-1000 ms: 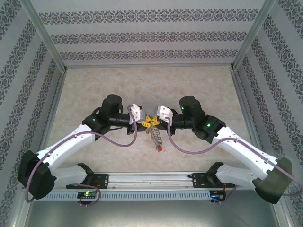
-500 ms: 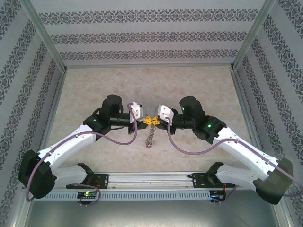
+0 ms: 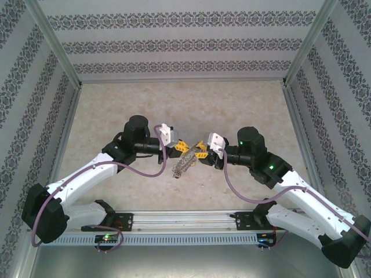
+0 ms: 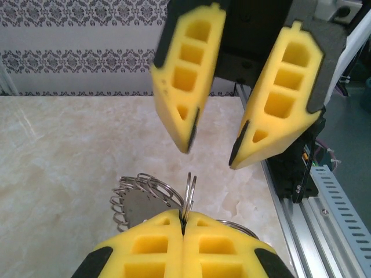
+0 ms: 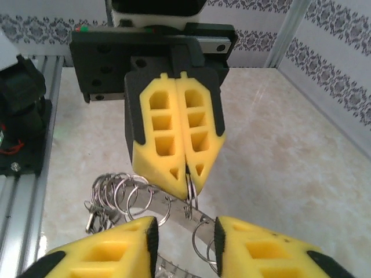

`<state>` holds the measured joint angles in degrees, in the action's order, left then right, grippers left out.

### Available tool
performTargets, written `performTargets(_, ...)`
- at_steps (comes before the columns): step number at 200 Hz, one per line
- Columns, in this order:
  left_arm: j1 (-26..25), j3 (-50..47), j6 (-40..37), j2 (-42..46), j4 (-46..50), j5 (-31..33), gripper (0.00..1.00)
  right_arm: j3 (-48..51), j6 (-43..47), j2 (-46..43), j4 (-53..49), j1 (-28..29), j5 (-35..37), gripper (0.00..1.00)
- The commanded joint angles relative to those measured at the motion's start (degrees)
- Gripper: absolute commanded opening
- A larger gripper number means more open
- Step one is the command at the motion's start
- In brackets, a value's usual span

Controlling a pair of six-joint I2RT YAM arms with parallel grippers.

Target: Put the keys on the keyring

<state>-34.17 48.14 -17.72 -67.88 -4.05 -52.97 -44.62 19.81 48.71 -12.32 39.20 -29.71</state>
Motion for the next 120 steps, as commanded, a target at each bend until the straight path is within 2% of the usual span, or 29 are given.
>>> performTargets(1, -0.72, 0.17, 3.92, 1.54, -8.52, -3.05, 0.0, 2.58, -1.49, -1.46, 3.86, -0.24, -2.45, 0.27)
performTargets(16, -0.76, 0.22, 5.5, 1.28, -10.25, -3.52, 0.0, 4.68, -2.65, -2.31, 6.9, -0.22, -1.4, 0.29)
performTargets(31, -0.76, 0.76, 6.6, 1.16, -10.6, -4.04, 0.0, 6.79, -4.04, -3.14, 11.33, -0.2, 0.09, 0.36)
performTargets(59, -0.85, 0.73, 6.53, 1.17, -10.54, -4.93, 0.0, 8.83, -2.91, -4.23, 15.79, -0.34, 1.9, 0.37)
performTargets(84, -0.96, 0.61, 8.42, 0.82, -12.01, -5.13, 0.0, 8.1, -2.07, -3.47, 16.45, -0.48, 0.37, 0.31)
performTargets(104, -1.33, -0.17, 9.13, 0.42, -13.93, -4.91, 0.0, 7.8, -2.06, -2.75, 17.44, -0.45, -1.12, 0.21)
performTargets(120, -1.58, -0.24, 10.19, -0.03, -14.69, -4.52, 0.0, 8.0, -2.45, -2.4, 18.78, -0.52, -1.3, 0.18)
